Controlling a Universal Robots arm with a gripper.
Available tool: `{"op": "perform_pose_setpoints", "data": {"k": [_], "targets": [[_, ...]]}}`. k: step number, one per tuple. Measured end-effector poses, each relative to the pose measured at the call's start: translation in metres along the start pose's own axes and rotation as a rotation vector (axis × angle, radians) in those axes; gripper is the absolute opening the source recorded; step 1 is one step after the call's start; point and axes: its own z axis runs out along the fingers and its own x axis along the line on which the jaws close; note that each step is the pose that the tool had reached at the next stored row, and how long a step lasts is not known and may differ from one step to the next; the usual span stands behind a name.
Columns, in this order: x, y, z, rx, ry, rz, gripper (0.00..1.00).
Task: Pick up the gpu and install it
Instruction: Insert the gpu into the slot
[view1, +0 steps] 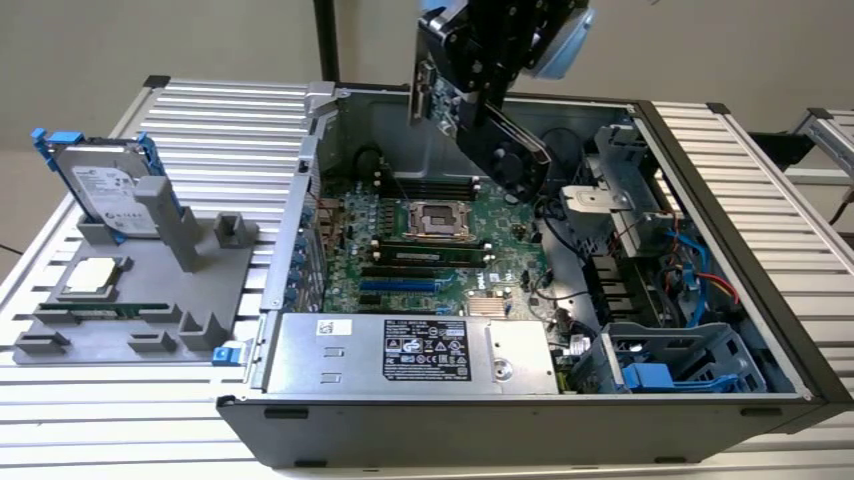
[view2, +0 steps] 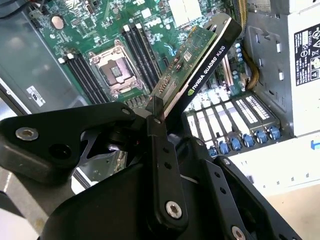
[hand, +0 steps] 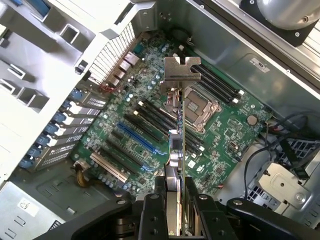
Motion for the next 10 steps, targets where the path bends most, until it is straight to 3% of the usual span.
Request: {"op": "perform_pose_setpoints", "data": {"k": [10], "targets": [[0.0,0.0,0.0,-0.0006,0.0026,-0.043,0.0]]}}
